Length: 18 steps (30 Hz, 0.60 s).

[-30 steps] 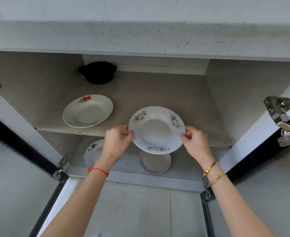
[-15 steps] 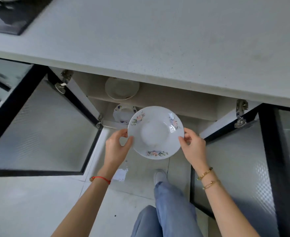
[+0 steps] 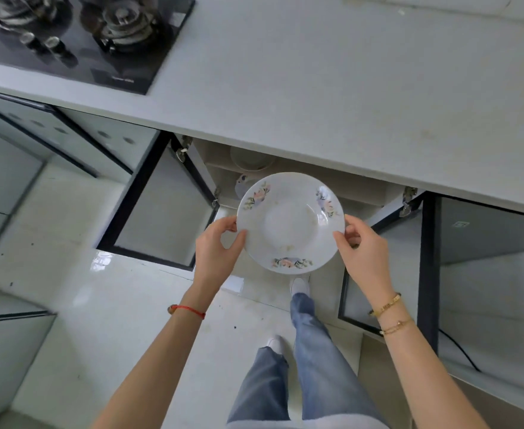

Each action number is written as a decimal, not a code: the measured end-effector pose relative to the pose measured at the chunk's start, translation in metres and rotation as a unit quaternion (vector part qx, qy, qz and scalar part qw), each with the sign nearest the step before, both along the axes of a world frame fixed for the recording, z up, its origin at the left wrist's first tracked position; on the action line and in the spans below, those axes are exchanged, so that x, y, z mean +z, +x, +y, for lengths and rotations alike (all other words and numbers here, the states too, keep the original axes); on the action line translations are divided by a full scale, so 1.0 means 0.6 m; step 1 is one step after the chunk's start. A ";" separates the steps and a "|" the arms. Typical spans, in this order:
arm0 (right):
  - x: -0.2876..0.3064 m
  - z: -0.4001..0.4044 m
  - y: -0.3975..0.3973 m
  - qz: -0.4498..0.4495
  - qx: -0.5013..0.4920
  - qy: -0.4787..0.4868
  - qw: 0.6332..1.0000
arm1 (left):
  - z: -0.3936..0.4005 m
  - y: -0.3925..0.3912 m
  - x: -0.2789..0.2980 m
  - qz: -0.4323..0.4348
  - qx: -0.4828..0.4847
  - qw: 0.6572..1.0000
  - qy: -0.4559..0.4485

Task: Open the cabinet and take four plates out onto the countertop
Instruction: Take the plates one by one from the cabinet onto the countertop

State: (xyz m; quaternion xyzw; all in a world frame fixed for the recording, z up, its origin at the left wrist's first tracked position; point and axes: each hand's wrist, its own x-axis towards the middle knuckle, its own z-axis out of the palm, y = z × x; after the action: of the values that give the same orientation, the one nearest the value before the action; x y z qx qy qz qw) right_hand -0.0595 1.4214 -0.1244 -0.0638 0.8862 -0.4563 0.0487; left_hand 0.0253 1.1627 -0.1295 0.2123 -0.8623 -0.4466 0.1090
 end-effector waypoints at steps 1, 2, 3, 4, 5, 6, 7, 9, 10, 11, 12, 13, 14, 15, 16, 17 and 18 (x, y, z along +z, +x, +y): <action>0.014 -0.001 -0.007 0.005 0.003 -0.001 1.000 | 0.000 -0.004 0.015 0.007 0.004 1.000 0.000; 0.026 -0.002 -0.016 0.008 0.005 -0.001 1.000 | 0.001 -0.010 0.029 0.013 0.008 1.000 0.003; 0.036 -0.002 -0.026 0.012 0.006 -0.003 1.000 | 0.002 -0.017 0.043 0.020 0.013 1.000 0.007; 0.046 -0.002 -0.037 0.014 0.008 -0.005 1.000 | 0.003 -0.025 0.055 0.024 0.016 1.000 0.009; 0.055 -0.001 -0.050 0.016 0.010 -0.007 1.000 | 0.005 -0.034 0.065 0.028 0.019 0.999 0.009; 0.064 -0.001 -0.065 0.019 0.014 -0.011 1.000 | 0.007 -0.045 0.075 0.029 0.021 0.999 0.006; 0.071 0.000 -0.080 0.022 0.018 -0.016 0.999 | 0.009 -0.057 0.084 0.029 0.025 0.999 0.002; 0.083 0.002 -0.111 0.025 0.029 -0.025 0.999 | 0.012 -0.082 0.096 0.029 0.036 0.999 0.000; 0.088 0.002 -0.127 0.027 0.032 -0.025 0.999 | 0.013 -0.096 0.100 0.032 0.039 0.999 -0.001; 0.092 0.002 -0.144 0.031 0.037 -0.025 0.999 | 0.015 -0.110 0.103 0.036 0.043 0.998 -0.003; 0.096 0.003 -0.160 0.036 0.044 -0.026 0.998 | 0.016 -0.123 0.106 0.039 0.048 0.998 -0.004; 0.100 0.001 -0.177 0.040 0.052 -0.029 0.997 | 0.017 -0.136 0.109 0.041 0.053 0.998 -0.004; 0.104 -0.001 -0.193 0.045 0.058 -0.032 0.997 | 0.017 -0.148 0.111 0.044 0.057 0.997 -0.004; 0.108 -0.003 -0.211 0.049 0.062 -0.034 0.996 | 0.017 -0.162 0.114 0.044 0.061 0.997 -0.003; 0.112 -0.007 -0.228 0.052 0.065 -0.034 0.996 | 0.015 -0.176 0.116 0.043 0.065 0.997 0.000; 0.114 -0.011 -0.244 0.054 0.066 -0.034 0.996 | 0.012 -0.190 0.118 0.042 0.067 0.997 0.002; 0.116 -0.016 -0.260 0.054 0.066 -0.034 0.996 | 0.008 -0.204 0.121 0.041 0.067 0.997 0.001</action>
State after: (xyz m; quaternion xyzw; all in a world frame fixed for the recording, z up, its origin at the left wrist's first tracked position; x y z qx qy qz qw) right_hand -0.2156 1.4119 -0.0546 -0.1486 0.8653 -0.4778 0.0289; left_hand -0.0970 1.1675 -0.0571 0.2517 -0.8404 -0.4474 0.1738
